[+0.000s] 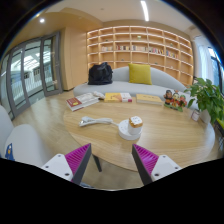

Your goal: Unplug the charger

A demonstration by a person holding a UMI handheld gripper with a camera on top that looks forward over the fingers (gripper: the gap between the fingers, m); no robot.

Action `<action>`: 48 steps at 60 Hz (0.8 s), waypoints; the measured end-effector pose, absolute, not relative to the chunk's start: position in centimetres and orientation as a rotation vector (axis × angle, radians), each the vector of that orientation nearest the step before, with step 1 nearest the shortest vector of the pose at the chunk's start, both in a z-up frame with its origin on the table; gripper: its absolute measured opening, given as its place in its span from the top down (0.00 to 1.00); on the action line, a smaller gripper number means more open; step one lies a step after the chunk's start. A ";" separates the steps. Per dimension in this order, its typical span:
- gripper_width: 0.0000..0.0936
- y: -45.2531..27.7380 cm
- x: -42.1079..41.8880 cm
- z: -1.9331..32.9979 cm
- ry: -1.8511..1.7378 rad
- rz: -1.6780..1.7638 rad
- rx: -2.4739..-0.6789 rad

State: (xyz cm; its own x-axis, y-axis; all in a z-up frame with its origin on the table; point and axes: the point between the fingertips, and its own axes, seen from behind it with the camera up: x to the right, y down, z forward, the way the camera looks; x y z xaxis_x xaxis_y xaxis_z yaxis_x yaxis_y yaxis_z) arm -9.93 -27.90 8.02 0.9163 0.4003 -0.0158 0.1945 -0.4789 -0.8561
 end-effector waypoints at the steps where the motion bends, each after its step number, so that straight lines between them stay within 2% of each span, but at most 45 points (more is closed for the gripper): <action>1: 0.10 -27.5 -9.3 7.9 -0.414 0.248 -2.079; 10: 0.09 -21.0 -5.7 6.3 -0.314 0.167 -2.049; 24: 0.12 -13.0 -6.3 4.4 -0.234 0.152 -1.993; 26: 0.16 -12.1 -6.6 4.0 -0.233 0.159 -1.990; 31: 0.33 -10.9 -7.0 3.5 -0.214 0.155 -1.983; 33: 0.42 -10.6 -7.2 3.5 -0.210 0.159 -1.977; 35: 0.55 -10.3 -7.5 3.7 -0.210 0.171 -1.965; 37: 0.57 -10.2 -7.5 3.8 -0.207 0.173 -1.960; 44: 0.72 -10.3 -7.5 3.8 -0.221 0.173 -1.964; 48: 0.75 -10.3 -7.5 4.0 -0.207 0.182 -1.976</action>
State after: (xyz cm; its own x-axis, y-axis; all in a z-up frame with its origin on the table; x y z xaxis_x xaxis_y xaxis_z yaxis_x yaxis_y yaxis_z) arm -7.55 -10.26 3.97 0.9729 0.2287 -0.0331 0.0620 -0.3967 -0.9158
